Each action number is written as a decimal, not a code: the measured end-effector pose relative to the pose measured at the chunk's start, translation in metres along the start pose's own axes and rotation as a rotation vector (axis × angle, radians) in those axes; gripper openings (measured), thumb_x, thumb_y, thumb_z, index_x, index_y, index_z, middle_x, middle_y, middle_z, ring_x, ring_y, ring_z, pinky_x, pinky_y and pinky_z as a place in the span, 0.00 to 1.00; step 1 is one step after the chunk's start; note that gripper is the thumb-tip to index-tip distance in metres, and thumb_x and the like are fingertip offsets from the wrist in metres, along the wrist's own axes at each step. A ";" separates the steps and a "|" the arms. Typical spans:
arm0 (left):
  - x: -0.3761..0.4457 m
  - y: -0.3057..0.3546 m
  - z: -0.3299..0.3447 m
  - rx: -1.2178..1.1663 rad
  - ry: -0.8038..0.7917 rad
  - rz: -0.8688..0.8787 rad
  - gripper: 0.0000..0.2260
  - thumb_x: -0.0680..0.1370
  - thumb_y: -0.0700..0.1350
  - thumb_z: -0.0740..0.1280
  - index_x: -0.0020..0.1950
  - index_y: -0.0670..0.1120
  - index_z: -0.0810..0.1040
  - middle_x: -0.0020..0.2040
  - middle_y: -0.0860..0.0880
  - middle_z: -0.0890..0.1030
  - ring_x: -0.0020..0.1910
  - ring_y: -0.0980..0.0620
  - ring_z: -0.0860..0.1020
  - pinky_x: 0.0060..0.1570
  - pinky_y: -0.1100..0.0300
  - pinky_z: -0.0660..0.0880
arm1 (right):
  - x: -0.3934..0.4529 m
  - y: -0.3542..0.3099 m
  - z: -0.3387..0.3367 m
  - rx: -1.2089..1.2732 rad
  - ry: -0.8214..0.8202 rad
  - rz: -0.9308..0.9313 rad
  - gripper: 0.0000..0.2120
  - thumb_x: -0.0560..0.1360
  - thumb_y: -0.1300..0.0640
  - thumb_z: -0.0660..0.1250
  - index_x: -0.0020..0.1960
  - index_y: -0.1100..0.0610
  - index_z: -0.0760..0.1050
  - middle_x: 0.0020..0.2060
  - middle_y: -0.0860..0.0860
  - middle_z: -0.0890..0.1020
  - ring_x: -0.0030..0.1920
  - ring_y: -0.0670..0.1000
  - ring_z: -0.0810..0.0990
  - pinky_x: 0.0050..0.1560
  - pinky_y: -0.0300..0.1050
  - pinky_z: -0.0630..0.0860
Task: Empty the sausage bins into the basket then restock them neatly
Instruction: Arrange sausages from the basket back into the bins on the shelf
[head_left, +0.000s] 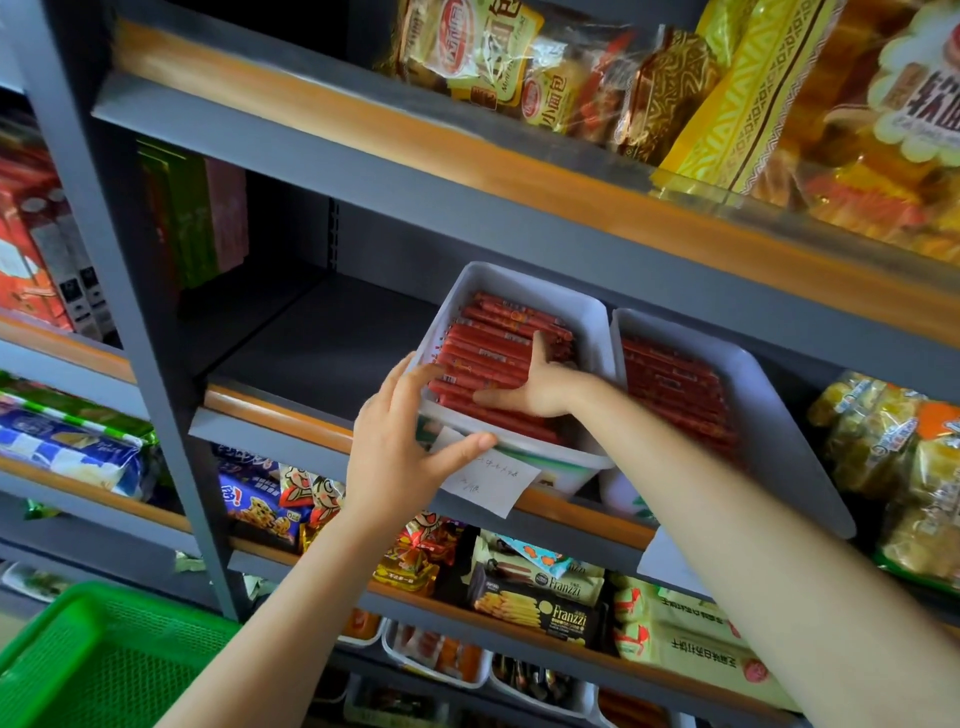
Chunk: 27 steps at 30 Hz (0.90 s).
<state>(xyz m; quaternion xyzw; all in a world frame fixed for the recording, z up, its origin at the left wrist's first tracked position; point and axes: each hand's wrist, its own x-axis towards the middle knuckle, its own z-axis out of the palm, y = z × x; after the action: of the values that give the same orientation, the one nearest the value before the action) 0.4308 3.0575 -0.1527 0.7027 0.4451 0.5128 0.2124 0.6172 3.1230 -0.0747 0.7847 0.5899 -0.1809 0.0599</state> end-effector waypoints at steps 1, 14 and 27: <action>0.001 0.001 -0.002 -0.029 0.000 0.001 0.38 0.67 0.72 0.69 0.71 0.55 0.65 0.65 0.57 0.74 0.60 0.56 0.74 0.57 0.46 0.76 | 0.003 0.000 -0.001 0.016 -0.009 -0.027 0.69 0.60 0.22 0.67 0.73 0.52 0.20 0.77 0.64 0.54 0.75 0.64 0.59 0.74 0.59 0.60; 0.007 -0.001 -0.006 -0.263 -0.089 -0.089 0.47 0.64 0.61 0.78 0.76 0.48 0.60 0.51 0.62 0.80 0.46 0.62 0.81 0.40 0.67 0.78 | 0.031 -0.007 -0.023 0.166 0.033 0.010 0.64 0.66 0.26 0.66 0.78 0.60 0.32 0.77 0.57 0.59 0.74 0.59 0.64 0.73 0.53 0.63; 0.008 0.000 -0.006 -0.246 -0.047 -0.063 0.47 0.63 0.65 0.76 0.76 0.49 0.60 0.53 0.66 0.77 0.50 0.63 0.79 0.44 0.66 0.78 | 0.060 -0.003 -0.021 0.190 0.141 -0.018 0.62 0.63 0.23 0.65 0.78 0.51 0.33 0.78 0.60 0.54 0.75 0.62 0.59 0.73 0.59 0.62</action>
<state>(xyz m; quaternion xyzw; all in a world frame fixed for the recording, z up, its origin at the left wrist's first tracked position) 0.4256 3.0628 -0.1462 0.6688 0.3955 0.5401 0.3234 0.6332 3.1848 -0.0760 0.7922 0.5798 -0.1811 -0.0580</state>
